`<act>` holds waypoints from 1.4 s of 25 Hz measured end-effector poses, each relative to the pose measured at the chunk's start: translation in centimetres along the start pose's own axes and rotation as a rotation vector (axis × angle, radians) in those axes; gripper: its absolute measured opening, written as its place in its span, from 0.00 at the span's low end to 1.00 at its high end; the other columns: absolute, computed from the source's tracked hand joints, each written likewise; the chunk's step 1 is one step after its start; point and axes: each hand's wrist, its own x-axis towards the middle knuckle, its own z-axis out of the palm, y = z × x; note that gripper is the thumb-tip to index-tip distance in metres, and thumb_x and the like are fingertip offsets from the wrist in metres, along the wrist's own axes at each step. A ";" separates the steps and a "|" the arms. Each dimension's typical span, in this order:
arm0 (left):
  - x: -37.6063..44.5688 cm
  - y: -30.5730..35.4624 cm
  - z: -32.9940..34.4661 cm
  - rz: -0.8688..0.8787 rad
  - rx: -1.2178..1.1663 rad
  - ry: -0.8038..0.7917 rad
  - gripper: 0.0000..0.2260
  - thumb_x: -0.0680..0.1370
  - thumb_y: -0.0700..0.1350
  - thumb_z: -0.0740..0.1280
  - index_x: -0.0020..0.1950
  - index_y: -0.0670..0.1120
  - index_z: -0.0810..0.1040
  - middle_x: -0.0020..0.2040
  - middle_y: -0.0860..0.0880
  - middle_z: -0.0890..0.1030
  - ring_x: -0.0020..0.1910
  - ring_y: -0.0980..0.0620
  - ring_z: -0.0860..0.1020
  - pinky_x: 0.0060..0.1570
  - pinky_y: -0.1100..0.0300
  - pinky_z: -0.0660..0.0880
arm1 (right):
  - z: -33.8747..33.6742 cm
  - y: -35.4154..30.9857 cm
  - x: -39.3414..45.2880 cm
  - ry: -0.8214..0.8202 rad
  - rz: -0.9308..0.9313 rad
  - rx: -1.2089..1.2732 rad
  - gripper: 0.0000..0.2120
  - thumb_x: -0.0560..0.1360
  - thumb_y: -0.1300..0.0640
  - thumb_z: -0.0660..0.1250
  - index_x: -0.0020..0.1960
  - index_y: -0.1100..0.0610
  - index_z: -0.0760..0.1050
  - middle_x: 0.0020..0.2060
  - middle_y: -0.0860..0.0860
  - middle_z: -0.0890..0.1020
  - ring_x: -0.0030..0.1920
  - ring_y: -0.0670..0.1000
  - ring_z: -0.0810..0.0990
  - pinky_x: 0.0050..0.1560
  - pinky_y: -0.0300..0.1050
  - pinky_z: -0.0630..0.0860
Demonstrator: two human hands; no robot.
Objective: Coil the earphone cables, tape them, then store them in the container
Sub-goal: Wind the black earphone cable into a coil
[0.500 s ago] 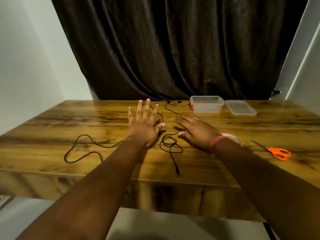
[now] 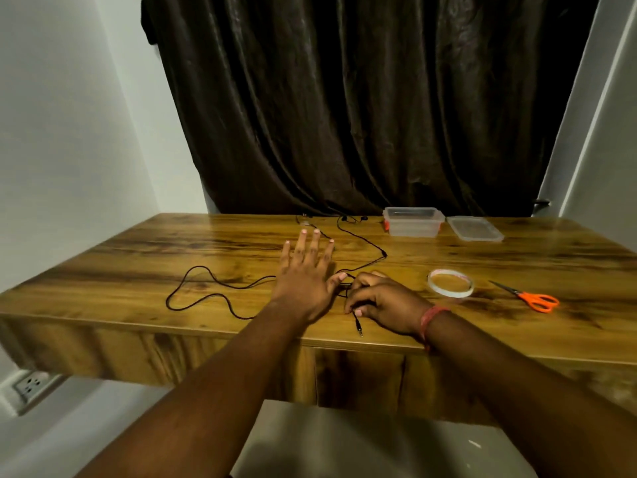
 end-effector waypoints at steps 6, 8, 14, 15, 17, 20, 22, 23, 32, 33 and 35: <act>-1.4 1.3 1.2 0.008 -0.379 0.069 0.29 0.83 0.61 0.43 0.76 0.47 0.66 0.79 0.46 0.62 0.80 0.50 0.50 0.78 0.52 0.43 | 0.8 -0.3 0.2 0.065 0.035 -0.169 0.06 0.79 0.55 0.64 0.45 0.47 0.69 0.44 0.40 0.70 0.51 0.49 0.67 0.55 0.51 0.69; -1.7 1.2 1.2 0.033 -0.519 0.125 0.25 0.83 0.59 0.47 0.65 0.47 0.76 0.68 0.47 0.76 0.74 0.50 0.66 0.78 0.55 0.45 | 0.9 -0.4 0.3 0.126 0.068 -0.161 0.07 0.80 0.56 0.62 0.45 0.47 0.66 0.42 0.41 0.71 0.51 0.49 0.68 0.54 0.50 0.67; -1.5 1.4 0.9 0.157 -0.572 0.082 0.12 0.83 0.52 0.60 0.48 0.49 0.80 0.44 0.53 0.82 0.44 0.56 0.75 0.57 0.58 0.66 | 1.0 -0.1 1.8 0.283 0.052 -0.105 0.09 0.79 0.61 0.63 0.45 0.50 0.65 0.41 0.43 0.71 0.43 0.47 0.66 0.44 0.44 0.62; -1.4 1.2 1.0 0.142 -0.626 0.085 0.10 0.82 0.50 0.62 0.45 0.48 0.79 0.41 0.53 0.81 0.41 0.57 0.74 0.48 0.60 0.69 | 1.0 -0.1 2.3 0.292 0.040 -0.083 0.10 0.78 0.63 0.62 0.44 0.49 0.64 0.41 0.44 0.70 0.42 0.46 0.65 0.42 0.43 0.62; -1.2 0.9 1.0 0.057 -0.753 0.043 0.09 0.82 0.48 0.63 0.44 0.48 0.78 0.37 0.55 0.80 0.36 0.60 0.75 0.38 0.61 0.68 | 1.1 0.2 3.3 0.300 0.026 -0.058 0.11 0.78 0.64 0.62 0.46 0.49 0.65 0.43 0.45 0.70 0.41 0.47 0.68 0.39 0.46 0.66; -0.5 0.6 1.8 -0.127 -1.109 -0.066 0.09 0.83 0.46 0.61 0.46 0.46 0.77 0.35 0.57 0.80 0.34 0.64 0.75 0.38 0.65 0.70 | 1.5 0.9 4.3 0.328 0.032 -0.049 0.11 0.77 0.65 0.61 0.50 0.48 0.68 0.47 0.46 0.71 0.41 0.50 0.73 0.39 0.50 0.74; 0.4 0.5 2.1 -0.230 -1.432 -0.084 0.09 0.84 0.43 0.60 0.47 0.44 0.76 0.39 0.53 0.80 0.38 0.57 0.79 0.46 0.58 0.75 | 1.7 1.5 4.7 0.348 0.060 -0.076 0.08 0.79 0.62 0.59 0.52 0.49 0.70 0.48 0.47 0.71 0.41 0.52 0.74 0.39 0.51 0.75; 0.6 0.3 2.1 -0.258 -1.559 -0.090 0.09 0.84 0.40 0.59 0.47 0.43 0.76 0.39 0.49 0.79 0.37 0.55 0.79 0.47 0.56 0.76 | 1.7 1.7 4.8 0.360 0.073 -0.092 0.05 0.81 0.59 0.58 0.52 0.50 0.70 0.48 0.48 0.71 0.41 0.53 0.74 0.39 0.52 0.75; 2.5 0.2 1.5 -0.293 -1.964 -0.323 0.10 0.82 0.34 0.57 0.55 0.38 0.79 0.35 0.48 0.76 0.30 0.56 0.73 0.40 0.60 0.79 | 0.8 3.5 5.7 0.689 0.234 0.201 0.07 0.81 0.63 0.62 0.50 0.58 0.79 0.47 0.49 0.73 0.44 0.47 0.71 0.42 0.28 0.64; 2.8 0.4 1.6 -0.286 -1.977 -0.344 0.10 0.82 0.34 0.58 0.53 0.38 0.79 0.35 0.47 0.76 0.31 0.56 0.74 0.40 0.60 0.79 | 0.4 3.9 6.0 0.730 0.271 0.255 0.07 0.81 0.62 0.62 0.50 0.58 0.79 0.47 0.50 0.74 0.44 0.47 0.72 0.43 0.26 0.64; 3.5 0.8 1.8 -0.280 -1.999 -0.354 0.09 0.81 0.32 0.58 0.50 0.38 0.77 0.37 0.46 0.76 0.31 0.55 0.74 0.40 0.59 0.80 | 0.2 4.4 7.0 0.743 0.309 0.295 0.07 0.80 0.61 0.63 0.50 0.57 0.80 0.47 0.52 0.76 0.46 0.48 0.74 0.44 0.24 0.65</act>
